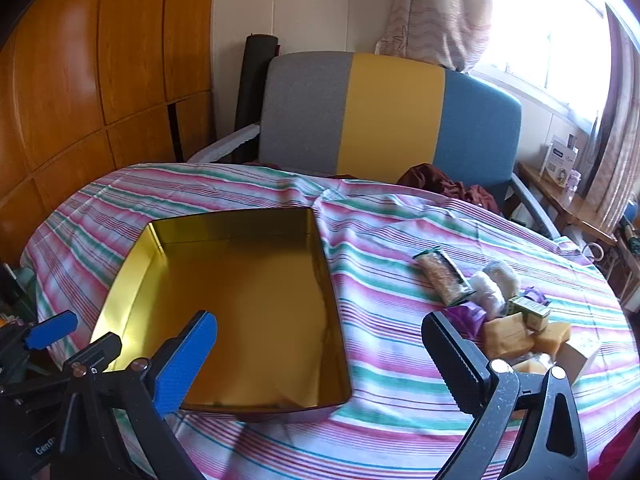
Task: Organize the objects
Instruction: 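Move both tools from the gold tray toward the cluster of items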
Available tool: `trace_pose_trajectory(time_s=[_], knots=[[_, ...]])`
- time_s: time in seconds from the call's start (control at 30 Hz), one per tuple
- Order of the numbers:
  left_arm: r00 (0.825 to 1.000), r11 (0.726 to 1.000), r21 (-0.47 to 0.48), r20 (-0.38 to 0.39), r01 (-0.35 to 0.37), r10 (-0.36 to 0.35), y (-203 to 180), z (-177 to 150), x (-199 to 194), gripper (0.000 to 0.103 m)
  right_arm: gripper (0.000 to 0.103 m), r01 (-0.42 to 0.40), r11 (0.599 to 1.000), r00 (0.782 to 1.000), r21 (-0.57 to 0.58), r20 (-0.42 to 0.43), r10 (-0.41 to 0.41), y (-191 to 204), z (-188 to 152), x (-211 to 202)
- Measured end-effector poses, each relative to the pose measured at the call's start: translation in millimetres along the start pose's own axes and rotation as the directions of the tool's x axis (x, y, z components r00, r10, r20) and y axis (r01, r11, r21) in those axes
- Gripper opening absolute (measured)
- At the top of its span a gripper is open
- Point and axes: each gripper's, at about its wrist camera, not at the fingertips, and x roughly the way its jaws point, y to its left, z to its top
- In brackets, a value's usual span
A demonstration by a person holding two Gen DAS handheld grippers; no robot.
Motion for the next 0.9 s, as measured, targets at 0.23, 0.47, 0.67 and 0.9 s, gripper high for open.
trace_pose_trajectory(time_s=[0.23,0.47,0.67,0.9], knots=[[0.999,0.999,0.027,-0.009,0.043,-0.043,-12.9,3.9,4.7,0.067,0.103,0.035,0.999,0.999,0.022,-0.026,-0.034,-28.1,0.1,5.2],[0.997,0.994,0.083,0.012,0.073,-0.074,-29.7,10.4,1.9,0.073,0.103,0.060,0.994,0.996,0.087,-0.071,-0.054,-79.9,2.4,8.0],[0.997,0.989,0.134,0.025,0.069,-0.073,-43.8,14.9,1.5,0.081,0.103,0.027,0.976,0.992,0.215,-0.127,0.000,-134.4,4.4,8.9],[0.994,0.978,0.184,0.021,0.102,-0.108,-58.3,18.6,2.4,0.082,0.103,0.085,0.956,0.992,0.281,-0.111,-0.056,-199.1,5.9,0.3]])
